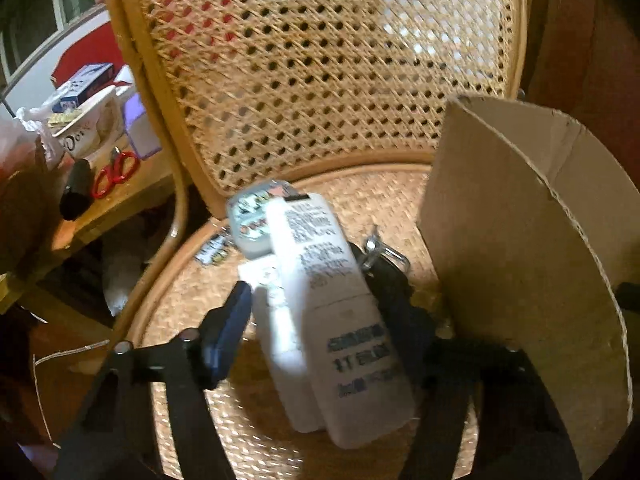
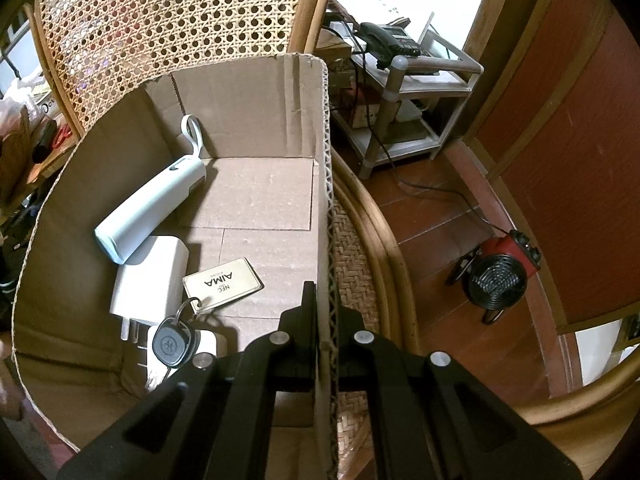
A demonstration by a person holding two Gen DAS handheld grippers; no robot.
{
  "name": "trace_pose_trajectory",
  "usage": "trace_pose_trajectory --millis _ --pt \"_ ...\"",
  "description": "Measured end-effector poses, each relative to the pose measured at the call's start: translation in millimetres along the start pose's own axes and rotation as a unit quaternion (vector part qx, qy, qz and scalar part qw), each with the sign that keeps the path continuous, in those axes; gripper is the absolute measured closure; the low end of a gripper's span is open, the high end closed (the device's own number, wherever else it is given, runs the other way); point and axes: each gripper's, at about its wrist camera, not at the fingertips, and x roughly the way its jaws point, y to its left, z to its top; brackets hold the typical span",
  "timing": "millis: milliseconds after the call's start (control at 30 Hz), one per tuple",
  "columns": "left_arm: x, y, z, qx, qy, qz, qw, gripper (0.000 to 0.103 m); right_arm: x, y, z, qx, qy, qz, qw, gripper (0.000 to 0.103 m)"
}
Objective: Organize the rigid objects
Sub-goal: 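Move the left gripper to the large white remote and grasp it, then carry the white remote into the box and open the left gripper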
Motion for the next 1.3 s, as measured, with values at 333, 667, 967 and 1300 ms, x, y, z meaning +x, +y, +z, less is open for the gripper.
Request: trace_pose_trajectory --millis 333,667,967,1300 --pt "4 -21 -7 0.056 0.007 0.034 0.9978 0.058 0 0 1 0.001 0.001 0.001 1.000 0.098" --pt "-30 1 -3 0.028 -0.028 0.000 0.9992 0.063 -1 0 1 0.003 0.001 0.001 1.000 0.098" --pt "-86 -2 0 0.029 -0.069 0.011 0.9971 0.063 -1 -1 1 0.004 0.001 0.002 1.000 0.098" --pt "-162 -34 2 0.007 -0.123 -0.013 0.9922 0.063 -2 -2 0 0.004 0.001 0.003 1.000 0.098"
